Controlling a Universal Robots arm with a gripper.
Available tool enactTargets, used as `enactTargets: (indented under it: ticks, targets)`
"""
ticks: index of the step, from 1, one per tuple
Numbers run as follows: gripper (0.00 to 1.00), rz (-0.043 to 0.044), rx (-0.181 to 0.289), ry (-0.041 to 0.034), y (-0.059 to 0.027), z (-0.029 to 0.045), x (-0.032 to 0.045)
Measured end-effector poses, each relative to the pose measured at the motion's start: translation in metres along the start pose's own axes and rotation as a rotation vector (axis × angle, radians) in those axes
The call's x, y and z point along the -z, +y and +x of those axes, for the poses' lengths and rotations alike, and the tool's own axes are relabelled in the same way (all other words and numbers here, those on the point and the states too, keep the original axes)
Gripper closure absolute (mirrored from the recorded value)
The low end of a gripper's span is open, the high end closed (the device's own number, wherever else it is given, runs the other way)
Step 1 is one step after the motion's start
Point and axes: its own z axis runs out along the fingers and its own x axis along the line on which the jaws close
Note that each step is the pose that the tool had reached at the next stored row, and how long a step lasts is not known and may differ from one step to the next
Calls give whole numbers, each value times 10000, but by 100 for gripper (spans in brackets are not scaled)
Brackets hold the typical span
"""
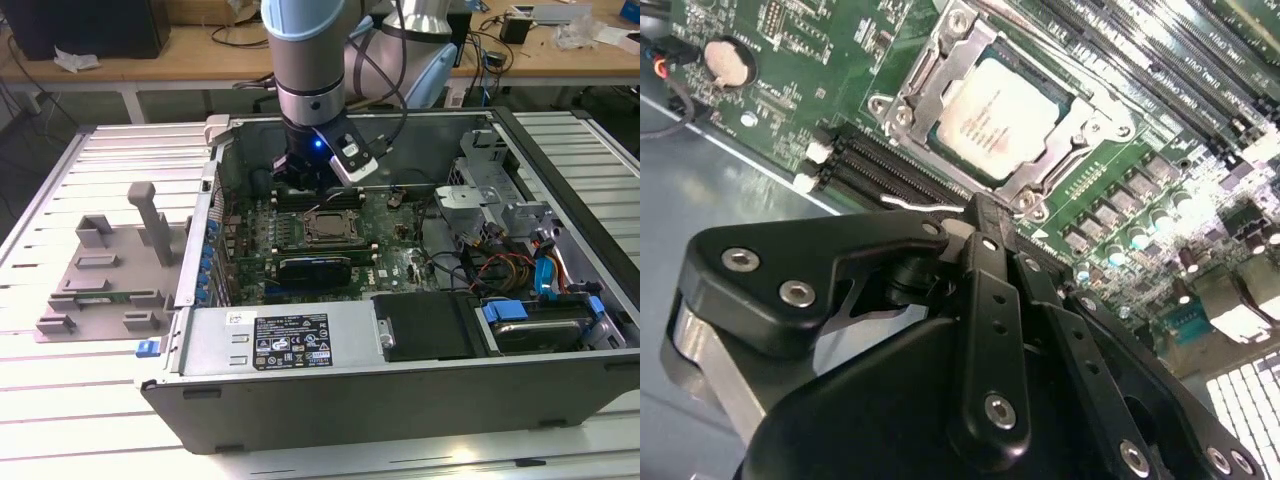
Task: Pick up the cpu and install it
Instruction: 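Install the first cpu locking lever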
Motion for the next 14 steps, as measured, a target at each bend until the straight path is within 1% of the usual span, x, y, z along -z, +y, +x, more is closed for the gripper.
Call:
enactTargets:
  ticks: [3,7,10,14]
  targets:
    - [89,-12,-3,-1,5,0,-20]
    - [89,-50,-5,-5,49,-9,-52]
    - [89,-49,-5,-4,62,-42,-91]
    - [89,-50,-7,-6,104,-51,-126]
